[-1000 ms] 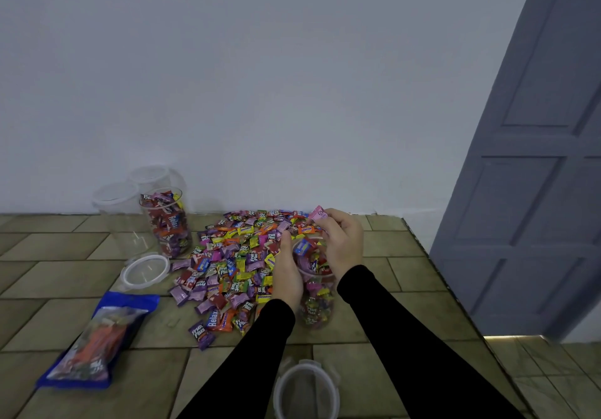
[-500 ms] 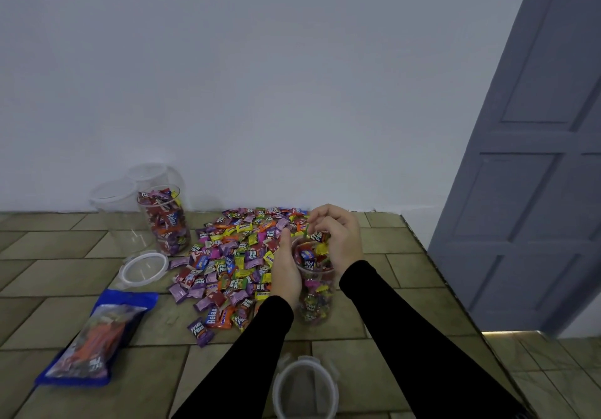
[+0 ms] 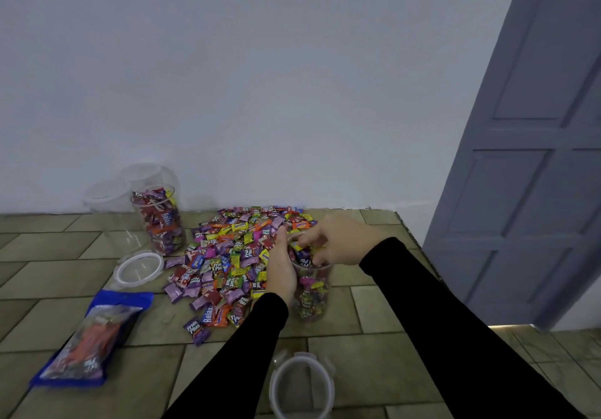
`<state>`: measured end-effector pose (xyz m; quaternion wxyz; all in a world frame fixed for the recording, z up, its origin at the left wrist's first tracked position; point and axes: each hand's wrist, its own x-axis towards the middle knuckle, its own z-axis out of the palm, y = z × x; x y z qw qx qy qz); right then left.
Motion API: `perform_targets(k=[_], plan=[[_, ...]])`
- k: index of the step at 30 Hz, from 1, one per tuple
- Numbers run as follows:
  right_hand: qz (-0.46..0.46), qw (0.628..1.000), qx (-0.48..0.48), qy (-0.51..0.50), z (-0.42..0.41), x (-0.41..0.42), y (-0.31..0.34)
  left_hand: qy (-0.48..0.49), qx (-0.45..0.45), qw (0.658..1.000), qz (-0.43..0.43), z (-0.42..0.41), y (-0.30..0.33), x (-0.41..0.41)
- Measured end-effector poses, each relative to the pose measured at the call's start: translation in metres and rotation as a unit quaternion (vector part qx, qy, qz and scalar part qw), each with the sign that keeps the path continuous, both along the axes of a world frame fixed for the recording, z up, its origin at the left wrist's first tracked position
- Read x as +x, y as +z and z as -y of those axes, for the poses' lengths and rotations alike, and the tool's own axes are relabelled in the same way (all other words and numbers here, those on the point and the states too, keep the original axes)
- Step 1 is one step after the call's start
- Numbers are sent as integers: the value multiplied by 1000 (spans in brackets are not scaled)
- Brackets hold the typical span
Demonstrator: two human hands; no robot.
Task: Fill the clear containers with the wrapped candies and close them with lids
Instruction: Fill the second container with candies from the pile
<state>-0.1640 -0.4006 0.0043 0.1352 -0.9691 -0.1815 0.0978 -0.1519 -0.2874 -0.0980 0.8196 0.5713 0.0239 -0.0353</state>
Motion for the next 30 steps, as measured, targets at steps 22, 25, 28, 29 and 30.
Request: perform_targets(k=[22, 25, 28, 29, 30], plan=[[97, 974, 198, -57, 2, 26, 6, -24, 14, 1000, 1, -12, 17, -4], [124, 919, 349, -134, 6, 40, -17, 48, 125, 991, 16, -22, 8, 6], [114, 907, 369, -165, 10, 52, -49, 77, 181, 980, 24, -32, -6, 18], [98, 896, 393, -181, 12, 58, -59, 78, 199, 977, 26, -34, -9, 22], [72, 872, 437, -207, 13, 61, -65, 73, 223, 972, 28, -36, -12, 25]])
